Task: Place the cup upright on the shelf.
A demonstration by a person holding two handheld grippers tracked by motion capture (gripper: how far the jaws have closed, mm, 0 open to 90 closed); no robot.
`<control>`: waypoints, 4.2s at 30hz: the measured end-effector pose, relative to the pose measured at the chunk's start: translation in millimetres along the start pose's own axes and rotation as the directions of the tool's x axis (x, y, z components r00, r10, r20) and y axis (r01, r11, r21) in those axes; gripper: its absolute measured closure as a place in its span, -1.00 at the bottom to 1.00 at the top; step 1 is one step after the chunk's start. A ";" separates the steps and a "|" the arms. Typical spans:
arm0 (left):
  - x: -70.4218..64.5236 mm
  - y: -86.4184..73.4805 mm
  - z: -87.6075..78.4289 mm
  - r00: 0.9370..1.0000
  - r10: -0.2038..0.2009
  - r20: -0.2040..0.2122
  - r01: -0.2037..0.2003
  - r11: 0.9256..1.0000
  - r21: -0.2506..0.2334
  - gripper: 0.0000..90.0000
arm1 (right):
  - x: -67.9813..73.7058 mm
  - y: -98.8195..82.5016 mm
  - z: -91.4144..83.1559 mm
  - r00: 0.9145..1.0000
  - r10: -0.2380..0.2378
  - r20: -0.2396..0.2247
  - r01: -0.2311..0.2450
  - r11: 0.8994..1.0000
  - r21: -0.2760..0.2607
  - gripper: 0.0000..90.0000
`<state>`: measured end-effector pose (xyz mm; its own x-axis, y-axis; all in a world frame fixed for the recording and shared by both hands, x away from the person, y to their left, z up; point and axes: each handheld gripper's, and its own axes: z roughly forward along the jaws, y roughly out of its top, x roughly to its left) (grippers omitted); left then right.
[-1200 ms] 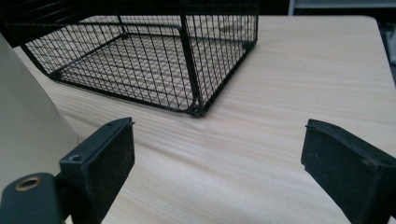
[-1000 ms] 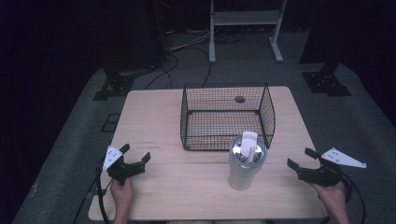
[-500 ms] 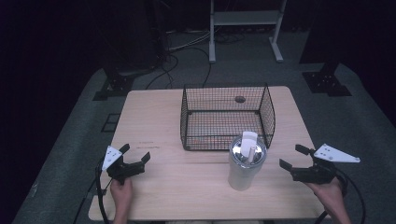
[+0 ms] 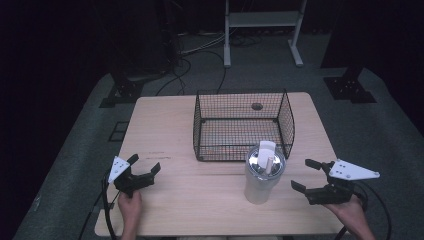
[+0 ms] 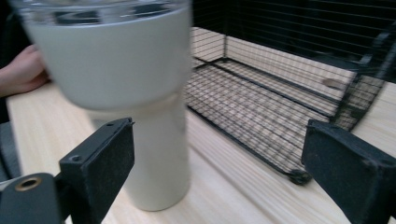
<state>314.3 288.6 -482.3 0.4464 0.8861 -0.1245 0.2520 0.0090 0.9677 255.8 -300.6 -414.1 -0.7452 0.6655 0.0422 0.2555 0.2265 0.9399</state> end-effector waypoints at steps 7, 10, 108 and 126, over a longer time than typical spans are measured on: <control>0.8 0.0 -0.3 1.000 -0.005 0.002 0.005 1.000 -0.002 -1.00 | 11.7 1.9 6.5 0.999 -0.019 -0.041 0.020 1.000 0.009 -0.80; 0.8 0.0 -0.3 1.000 -0.004 0.002 0.004 1.000 -0.002 -1.00 | 16.2 1.8 7.8 0.997 -0.034 -0.073 0.034 0.999 0.006 -0.80; 0.3 -0.1 -0.4 1.000 0.002 0.004 -0.002 1.000 -0.007 -1.00 | 39.8 -1.2 88.1 0.986 -0.041 -0.160 0.037 0.999 -0.030 -0.80; 1.4 0.0 -0.6 1.000 -0.005 0.005 0.005 1.000 -0.006 -1.00 | 36.3 45.3 84.8 0.975 -0.082 -0.206 0.066 0.994 -0.083 -0.80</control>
<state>314.4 290.1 -482.4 0.4496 0.8836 -0.1306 0.2491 0.0164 0.9683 292.5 -205.9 -398.8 -0.8745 0.4839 0.0335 0.1534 0.2103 0.9655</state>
